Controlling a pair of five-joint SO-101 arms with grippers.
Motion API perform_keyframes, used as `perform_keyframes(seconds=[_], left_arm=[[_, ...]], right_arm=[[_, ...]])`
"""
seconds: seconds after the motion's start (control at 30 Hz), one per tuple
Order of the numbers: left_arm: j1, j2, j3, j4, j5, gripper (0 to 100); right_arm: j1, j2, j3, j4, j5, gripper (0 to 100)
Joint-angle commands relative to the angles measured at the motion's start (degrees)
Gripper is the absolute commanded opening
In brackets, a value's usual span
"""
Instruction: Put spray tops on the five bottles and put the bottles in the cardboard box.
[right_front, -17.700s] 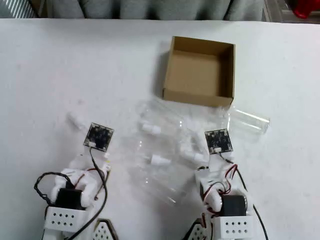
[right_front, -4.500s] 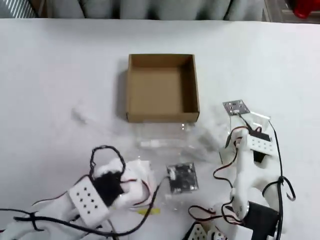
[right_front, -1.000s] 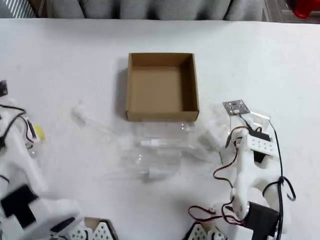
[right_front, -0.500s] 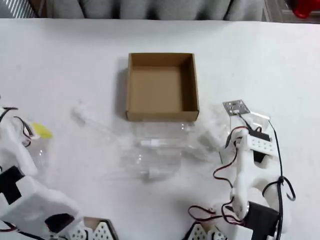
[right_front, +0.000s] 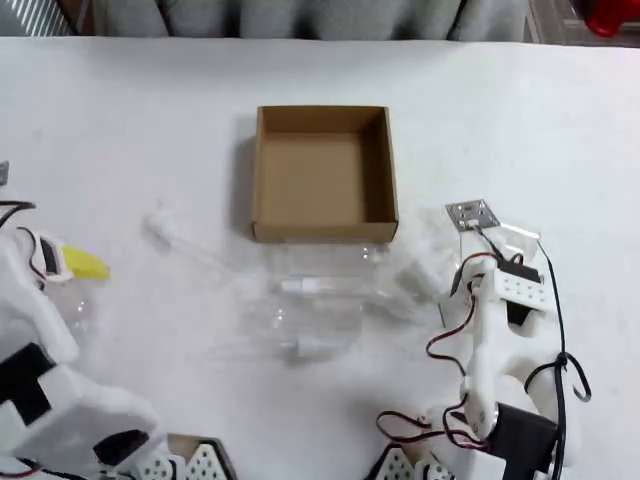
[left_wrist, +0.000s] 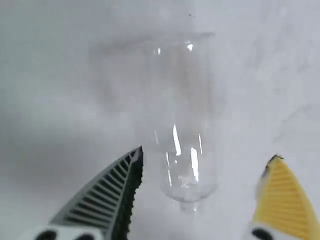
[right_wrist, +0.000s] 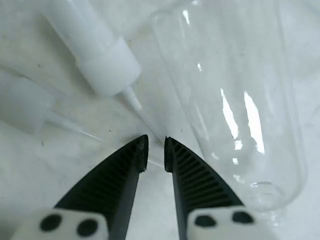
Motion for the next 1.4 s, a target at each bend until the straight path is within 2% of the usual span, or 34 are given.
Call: perform_keyframes(seconds=[0.0, 0.13, 0.23, 0.37, 0.5, 0.63, 0.7, 0.83, 1.0, 1.1, 1.37], left_arm=[[-0.7, -8.5, -2.7, 4.9, -2.8, 36], [-1.8, -13.9, 0.6, 6.3, -7.6, 25], [-2.0, -15.7, 3.8, 6.3, -15.8, 15], [-4.4, -15.9, 7.2, 5.5, -24.5, 11], [-6.5, -16.0, 11.3, 5.4, -29.9, 1], [-8.1, -16.0, 14.6, 5.1, -36.4, 2], [-8.0, -15.9, 17.1, 1.6, -38.7, 2], [-6.3, -15.9, 24.9, -11.9, -38.8, 2], [-1.4, -16.1, 34.1, -23.6, -38.7, 2], [1.4, -16.1, 35.8, -26.0, -38.7, 2], [7.1, -16.2, 35.5, -25.8, -38.6, 2]], right_arm=[[-0.4, -1.2, 0.4, 0.3, -0.1, 4.3], [-0.4, -1.2, 0.4, 0.3, -0.1, 4.3], [-0.4, -1.2, 0.4, 0.4, -0.1, 4.2], [-0.4, -1.2, 0.4, 0.4, -0.1, 4.2], [-0.4, -1.2, 0.4, 0.4, -0.1, 4.2], [-0.5, -1.2, 0.4, 0.4, -0.1, 4.2], [-0.5, -1.2, 0.4, 0.4, -0.1, 4.2], [-0.5, -1.2, 0.4, 0.5, -0.1, 4.2], [-0.5, -1.2, 0.4, 0.5, -0.1, 4.2], [-0.5, -1.2, 0.4, 0.5, -0.1, 4.2], [-0.5, -1.2, 0.4, 0.5, -0.1, 4.2]])
